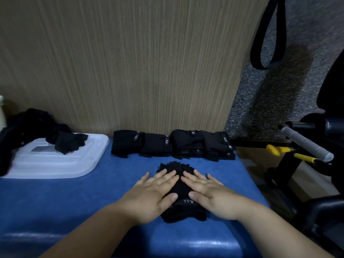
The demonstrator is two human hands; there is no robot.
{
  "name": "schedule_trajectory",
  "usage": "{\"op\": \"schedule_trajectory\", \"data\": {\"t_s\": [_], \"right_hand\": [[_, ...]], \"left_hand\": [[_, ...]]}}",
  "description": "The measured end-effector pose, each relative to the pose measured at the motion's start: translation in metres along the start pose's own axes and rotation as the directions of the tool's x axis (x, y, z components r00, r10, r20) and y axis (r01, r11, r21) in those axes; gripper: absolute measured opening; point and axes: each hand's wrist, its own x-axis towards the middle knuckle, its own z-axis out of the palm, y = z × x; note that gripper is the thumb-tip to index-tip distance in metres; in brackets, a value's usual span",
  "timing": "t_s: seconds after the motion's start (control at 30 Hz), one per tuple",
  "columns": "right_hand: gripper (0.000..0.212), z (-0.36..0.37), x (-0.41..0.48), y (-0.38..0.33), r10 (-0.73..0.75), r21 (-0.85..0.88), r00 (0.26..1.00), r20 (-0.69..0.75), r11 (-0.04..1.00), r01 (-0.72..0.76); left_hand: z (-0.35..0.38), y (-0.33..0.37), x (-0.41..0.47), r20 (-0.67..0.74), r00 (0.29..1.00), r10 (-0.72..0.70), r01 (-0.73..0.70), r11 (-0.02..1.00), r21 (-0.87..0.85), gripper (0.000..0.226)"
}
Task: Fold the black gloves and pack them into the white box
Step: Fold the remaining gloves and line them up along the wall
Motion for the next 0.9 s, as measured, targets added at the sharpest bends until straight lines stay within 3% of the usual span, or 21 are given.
{"op": "schedule_trajectory", "data": {"t_s": [0.23, 0.37, 0.5, 0.57, 0.63, 0.7, 0.8, 0.9], "right_hand": [[0.054, 0.0, -0.003, -0.003, 0.062, -0.085, 0.997, 0.055, 0.995, -0.058], [0.058, 0.0, -0.004, 0.002, 0.108, -0.067, 0.994, 0.02, 0.992, -0.106], [0.083, 0.0, -0.008, 0.008, 0.113, -0.038, 0.99, -0.087, 0.992, -0.117], [0.061, -0.002, -0.01, 0.013, 0.109, -0.02, 0.977, -0.181, 0.993, -0.114], [0.044, -0.006, -0.014, 0.018, 0.077, 0.002, 0.944, -0.321, 0.997, -0.081], [0.041, -0.011, -0.019, 0.022, 0.046, 0.039, 0.907, -0.419, 0.999, -0.033], [0.048, -0.015, -0.026, 0.021, -0.015, 0.107, 0.903, -0.428, 0.992, 0.067], [0.054, -0.013, -0.026, 0.018, -0.056, 0.14, 0.927, -0.371, 0.983, 0.115]], "left_hand": [[0.002, -0.003, -0.001, 0.038, 0.998, -0.059, 0.059, 0.998, -0.001, 0.061], [-0.001, -0.007, -0.005, 0.034, 0.995, -0.093, 0.093, 0.996, -0.005, 0.093], [-0.003, -0.013, -0.01, -0.013, 0.996, -0.085, 0.084, 0.996, -0.033, 0.101], [-0.002, -0.02, -0.012, -0.056, 0.996, -0.065, 0.062, 0.997, -0.047, 0.109], [-0.005, -0.024, -0.014, -0.102, 0.993, -0.057, 0.051, 0.997, -0.065, 0.099], [-0.008, -0.027, -0.016, -0.162, 0.986, -0.028, 0.012, 0.995, -0.101, 0.064], [-0.011, -0.025, -0.016, -0.265, 0.96, 0.086, -0.132, 0.978, -0.163, 0.069], [-0.008, -0.022, -0.013, -0.195, 0.974, 0.112, -0.16, 0.954, -0.252, 0.07]]}}
